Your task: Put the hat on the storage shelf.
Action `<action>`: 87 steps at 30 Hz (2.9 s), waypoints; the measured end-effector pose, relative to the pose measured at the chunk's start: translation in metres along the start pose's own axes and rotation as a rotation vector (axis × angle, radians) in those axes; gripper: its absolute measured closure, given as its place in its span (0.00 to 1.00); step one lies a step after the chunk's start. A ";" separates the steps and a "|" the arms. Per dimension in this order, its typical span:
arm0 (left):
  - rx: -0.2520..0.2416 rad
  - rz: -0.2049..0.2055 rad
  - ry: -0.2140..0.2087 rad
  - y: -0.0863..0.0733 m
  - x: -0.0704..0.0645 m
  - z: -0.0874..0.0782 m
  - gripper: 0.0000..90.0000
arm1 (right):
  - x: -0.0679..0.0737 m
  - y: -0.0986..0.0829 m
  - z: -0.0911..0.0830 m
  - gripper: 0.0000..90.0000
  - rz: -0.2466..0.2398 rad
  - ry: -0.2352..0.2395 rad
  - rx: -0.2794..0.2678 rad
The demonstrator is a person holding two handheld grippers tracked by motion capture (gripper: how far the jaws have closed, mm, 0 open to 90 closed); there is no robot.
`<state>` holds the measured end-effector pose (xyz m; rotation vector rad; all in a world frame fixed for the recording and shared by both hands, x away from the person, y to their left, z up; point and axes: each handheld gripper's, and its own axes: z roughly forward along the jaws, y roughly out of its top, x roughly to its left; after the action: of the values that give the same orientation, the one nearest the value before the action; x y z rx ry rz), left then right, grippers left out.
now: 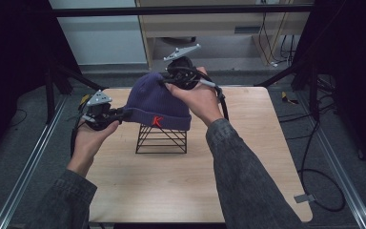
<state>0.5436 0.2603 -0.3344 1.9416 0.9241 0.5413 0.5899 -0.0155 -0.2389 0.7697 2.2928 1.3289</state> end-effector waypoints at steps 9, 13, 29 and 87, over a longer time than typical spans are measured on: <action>0.025 -0.004 -0.008 -0.021 0.000 0.007 0.82 | 0.012 -0.015 0.006 0.85 -0.028 0.021 0.037; 0.026 -0.011 -0.013 -0.026 0.001 0.009 0.82 | 0.015 -0.017 0.007 0.85 -0.036 0.031 0.045; 0.061 -0.026 -0.024 -0.045 0.002 0.018 0.81 | 0.022 -0.035 0.014 0.85 -0.032 0.063 0.082; 0.139 -0.040 -0.038 -0.078 0.002 0.034 0.81 | 0.029 -0.065 0.031 0.84 -0.019 0.113 0.167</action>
<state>0.5380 0.2689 -0.4189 2.0461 0.9968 0.4246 0.5681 -0.0030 -0.3127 0.7394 2.5191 1.2126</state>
